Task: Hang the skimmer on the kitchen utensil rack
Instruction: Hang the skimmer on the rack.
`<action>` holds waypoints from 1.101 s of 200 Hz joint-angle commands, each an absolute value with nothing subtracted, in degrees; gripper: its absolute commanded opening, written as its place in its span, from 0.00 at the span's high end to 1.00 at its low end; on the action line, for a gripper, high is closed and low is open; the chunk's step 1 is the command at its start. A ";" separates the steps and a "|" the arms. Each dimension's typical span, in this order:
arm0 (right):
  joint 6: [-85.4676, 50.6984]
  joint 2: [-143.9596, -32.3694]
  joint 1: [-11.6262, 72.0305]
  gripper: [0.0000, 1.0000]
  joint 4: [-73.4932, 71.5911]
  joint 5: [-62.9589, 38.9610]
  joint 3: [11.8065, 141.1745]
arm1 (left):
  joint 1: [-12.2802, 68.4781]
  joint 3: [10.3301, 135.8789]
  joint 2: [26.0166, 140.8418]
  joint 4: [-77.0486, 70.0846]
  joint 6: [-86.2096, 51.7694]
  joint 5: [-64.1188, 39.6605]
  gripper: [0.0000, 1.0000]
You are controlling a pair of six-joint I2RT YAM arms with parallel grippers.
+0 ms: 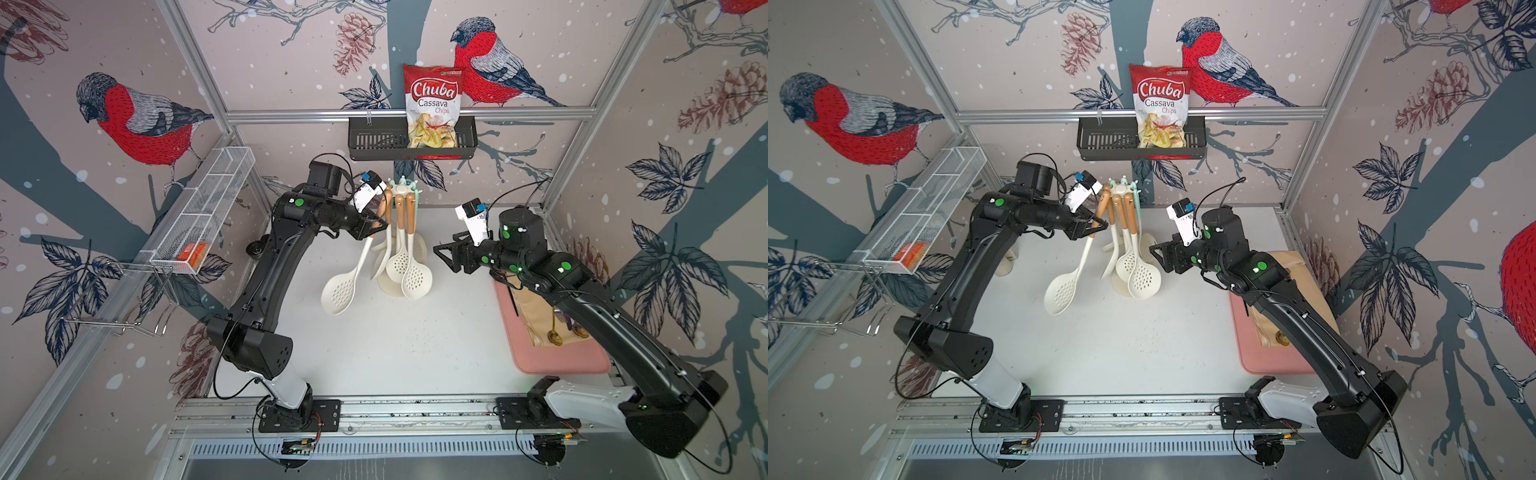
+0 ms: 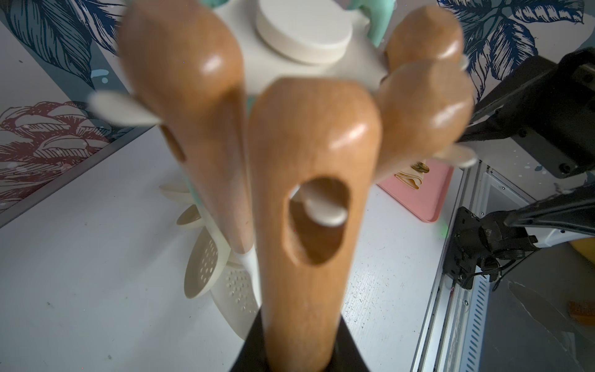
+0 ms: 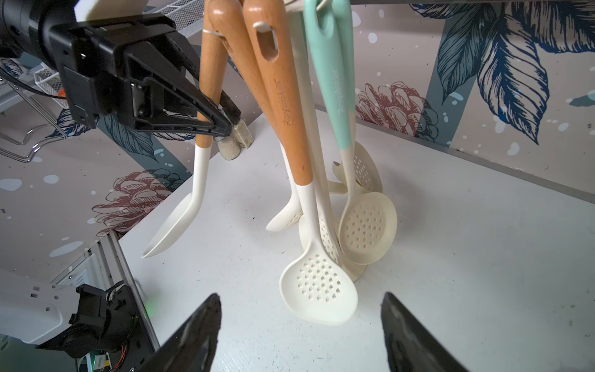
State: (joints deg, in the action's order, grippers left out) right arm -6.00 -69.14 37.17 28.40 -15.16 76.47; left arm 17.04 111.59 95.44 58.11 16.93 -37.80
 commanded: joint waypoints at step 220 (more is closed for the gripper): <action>-10.07 -62.38 36.09 0.21 22.40 -1.83 71.24 | 16.17 96.85 80.54 44.19 11.33 -33.94 0.03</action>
State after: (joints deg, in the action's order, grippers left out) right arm -7.62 -64.93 37.04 27.29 -10.00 73.80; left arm 16.34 101.08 86.21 51.13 14.11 -34.70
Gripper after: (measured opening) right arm 0.779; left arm 0.971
